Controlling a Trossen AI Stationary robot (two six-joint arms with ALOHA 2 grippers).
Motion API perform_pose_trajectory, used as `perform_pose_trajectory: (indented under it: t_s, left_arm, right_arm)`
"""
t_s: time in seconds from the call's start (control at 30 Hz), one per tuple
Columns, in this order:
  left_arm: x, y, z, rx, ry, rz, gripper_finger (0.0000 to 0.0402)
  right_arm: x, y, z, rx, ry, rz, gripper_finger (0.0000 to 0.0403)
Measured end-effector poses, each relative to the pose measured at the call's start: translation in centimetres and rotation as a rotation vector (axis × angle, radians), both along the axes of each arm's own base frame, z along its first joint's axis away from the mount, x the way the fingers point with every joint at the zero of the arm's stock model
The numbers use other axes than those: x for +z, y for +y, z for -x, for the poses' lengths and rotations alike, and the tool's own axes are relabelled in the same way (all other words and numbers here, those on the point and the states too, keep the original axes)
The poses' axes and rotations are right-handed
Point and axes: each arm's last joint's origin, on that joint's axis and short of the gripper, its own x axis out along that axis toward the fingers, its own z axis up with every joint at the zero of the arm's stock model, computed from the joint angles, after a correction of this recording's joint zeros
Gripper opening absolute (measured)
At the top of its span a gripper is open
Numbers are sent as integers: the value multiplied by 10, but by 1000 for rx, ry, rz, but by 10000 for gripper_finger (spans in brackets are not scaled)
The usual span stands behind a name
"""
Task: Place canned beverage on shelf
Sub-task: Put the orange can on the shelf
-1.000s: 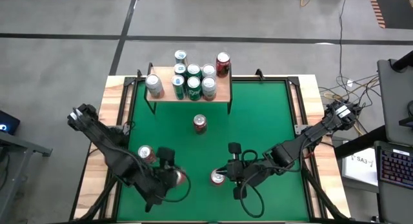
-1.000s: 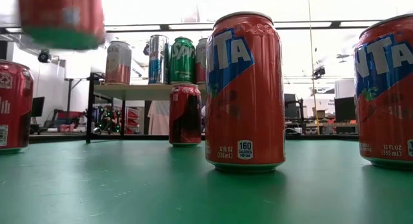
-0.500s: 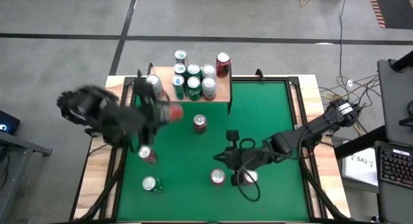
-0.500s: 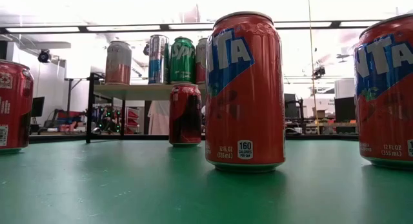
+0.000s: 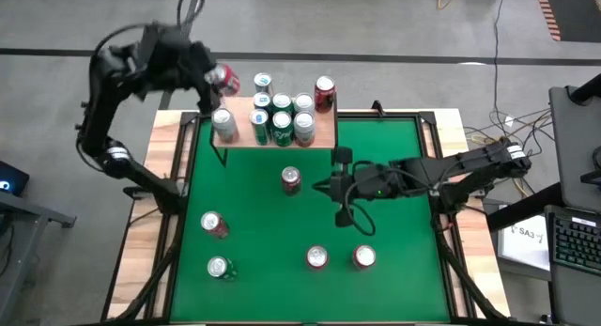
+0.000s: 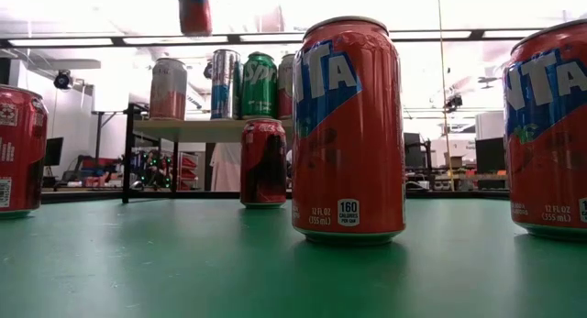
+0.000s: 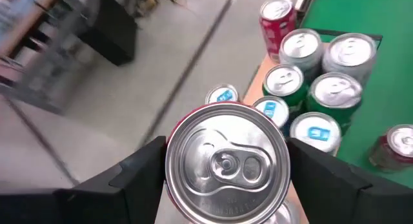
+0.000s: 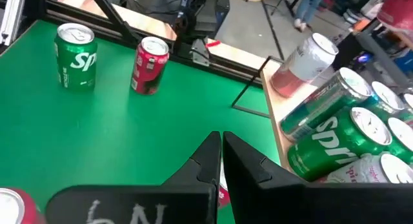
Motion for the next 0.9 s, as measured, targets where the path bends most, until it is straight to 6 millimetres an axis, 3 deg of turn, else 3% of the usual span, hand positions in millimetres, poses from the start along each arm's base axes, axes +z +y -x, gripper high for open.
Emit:
perform_pose_trajectory:
  t_s: [0.2,0.33,0.53,0.9]
  left_arm:
    - [-11,71,11,176,-15,42,267]
    - [-23,101,15,219,33,92,267]
    - [-42,121,-3,55,38,192,267]
    - [-67,141,-17,13,90,298,267]
  right_arm:
    - [-1,-21,-3,-20,14,-18,9]
    - [-3,-29,-3,-50,35,-24,9]
    - [-4,-30,-3,-50,48,-16,9]
    - [-5,-30,-3,-49,59,-12,9]
